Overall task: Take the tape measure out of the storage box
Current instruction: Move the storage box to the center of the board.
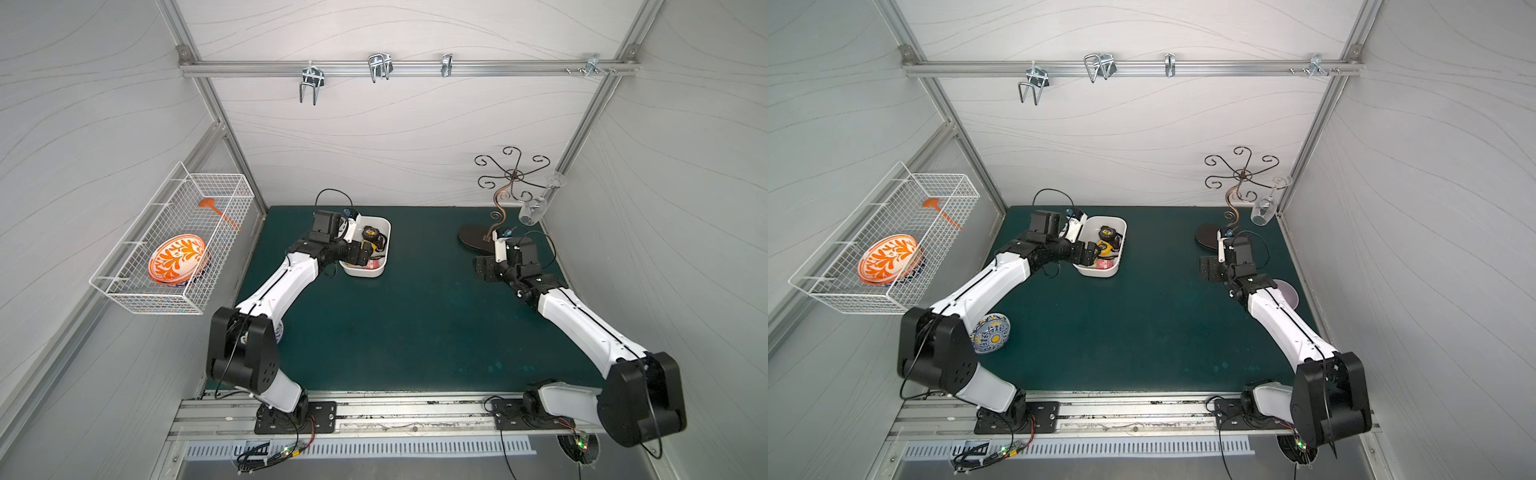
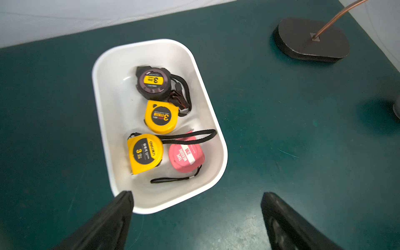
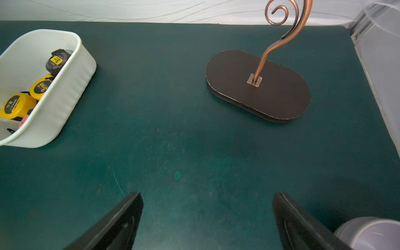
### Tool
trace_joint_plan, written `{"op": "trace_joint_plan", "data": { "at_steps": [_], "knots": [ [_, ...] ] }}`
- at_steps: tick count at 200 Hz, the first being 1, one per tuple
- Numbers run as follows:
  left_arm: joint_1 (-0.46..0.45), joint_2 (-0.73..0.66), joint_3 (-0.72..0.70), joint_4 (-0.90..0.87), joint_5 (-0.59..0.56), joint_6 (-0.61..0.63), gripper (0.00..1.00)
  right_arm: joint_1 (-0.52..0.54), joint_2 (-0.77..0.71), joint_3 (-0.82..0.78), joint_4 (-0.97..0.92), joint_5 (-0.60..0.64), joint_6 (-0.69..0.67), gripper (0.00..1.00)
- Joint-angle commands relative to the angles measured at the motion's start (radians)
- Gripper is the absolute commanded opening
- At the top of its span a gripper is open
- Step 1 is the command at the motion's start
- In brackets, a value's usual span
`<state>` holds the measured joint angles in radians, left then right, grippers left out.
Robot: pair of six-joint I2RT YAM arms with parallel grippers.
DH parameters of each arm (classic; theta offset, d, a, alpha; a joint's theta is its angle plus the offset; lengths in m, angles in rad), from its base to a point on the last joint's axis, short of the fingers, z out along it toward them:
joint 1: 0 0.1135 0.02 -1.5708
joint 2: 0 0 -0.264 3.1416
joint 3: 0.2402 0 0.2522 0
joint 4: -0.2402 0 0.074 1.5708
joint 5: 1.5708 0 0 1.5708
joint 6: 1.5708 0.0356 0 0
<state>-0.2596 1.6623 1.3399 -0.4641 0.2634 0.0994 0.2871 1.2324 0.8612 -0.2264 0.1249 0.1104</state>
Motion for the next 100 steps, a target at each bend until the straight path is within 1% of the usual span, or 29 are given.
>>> {"op": "trace_joint_plan", "data": {
  "at_steps": [1, 19, 35, 65, 100],
  "knots": [
    [-0.060, 0.113, 0.151, -0.200, 0.065, 0.029, 0.96, 0.007, -0.041, -0.005, -0.073, -0.037, 0.022, 0.99],
    [-0.089, 0.206, 0.251, -0.268, 0.078, 0.045, 0.94, 0.007, -0.065, -0.011, -0.089, -0.033, 0.027, 0.99],
    [-0.102, 0.266, 0.293, -0.284, 0.060, 0.043, 0.93, 0.007, -0.082, -0.010, -0.109, -0.031, 0.022, 0.99],
    [-0.109, 0.314, 0.282, -0.253, -0.014, 0.042, 0.91, 0.007, -0.130, -0.010, -0.134, -0.042, 0.019, 0.99],
    [-0.109, 0.339, 0.266, -0.237, -0.036, 0.030, 0.89, 0.007, -0.170, -0.016, -0.158, -0.053, 0.012, 0.99]
  ]
}}
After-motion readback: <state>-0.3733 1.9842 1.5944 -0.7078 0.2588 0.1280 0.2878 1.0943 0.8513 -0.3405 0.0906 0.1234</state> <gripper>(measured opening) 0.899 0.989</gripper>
